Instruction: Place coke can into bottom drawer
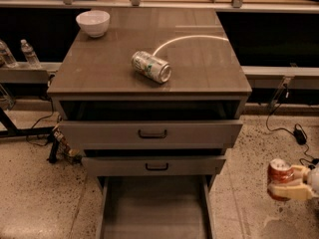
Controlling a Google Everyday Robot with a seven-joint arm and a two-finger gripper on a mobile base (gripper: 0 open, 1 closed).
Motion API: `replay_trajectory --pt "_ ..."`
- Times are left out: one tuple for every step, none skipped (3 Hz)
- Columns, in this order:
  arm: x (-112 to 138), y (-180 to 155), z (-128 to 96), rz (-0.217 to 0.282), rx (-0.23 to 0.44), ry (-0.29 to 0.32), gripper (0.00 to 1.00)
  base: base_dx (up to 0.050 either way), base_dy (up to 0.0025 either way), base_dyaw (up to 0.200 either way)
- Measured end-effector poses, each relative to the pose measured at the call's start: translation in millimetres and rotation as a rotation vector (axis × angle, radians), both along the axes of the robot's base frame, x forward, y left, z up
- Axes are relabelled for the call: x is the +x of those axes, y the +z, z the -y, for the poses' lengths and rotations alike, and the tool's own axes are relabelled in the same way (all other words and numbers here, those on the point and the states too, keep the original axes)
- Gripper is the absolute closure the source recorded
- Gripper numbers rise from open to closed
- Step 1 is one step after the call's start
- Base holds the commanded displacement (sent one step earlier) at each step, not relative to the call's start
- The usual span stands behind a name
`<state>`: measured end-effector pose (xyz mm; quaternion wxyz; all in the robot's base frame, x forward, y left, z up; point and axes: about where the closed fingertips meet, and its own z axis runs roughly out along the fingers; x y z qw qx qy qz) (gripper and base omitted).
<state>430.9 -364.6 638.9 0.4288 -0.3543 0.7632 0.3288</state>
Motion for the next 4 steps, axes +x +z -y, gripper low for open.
replay_trajectory --pt "-5 -46 -40 0.052 0.030 0.047 1.00 0.000 0.00000 0.000" --pt "-1 -100 -100 0.102 0.048 0.094 1.00 0.000 0.00000 0.000" --pt "-1 -100 -100 0.102 0.048 0.094 1.00 0.000 0.00000 0.000" --pt "11 -132 -116 0.120 0.084 0.082 1.00 0.000 0.00000 0.000"
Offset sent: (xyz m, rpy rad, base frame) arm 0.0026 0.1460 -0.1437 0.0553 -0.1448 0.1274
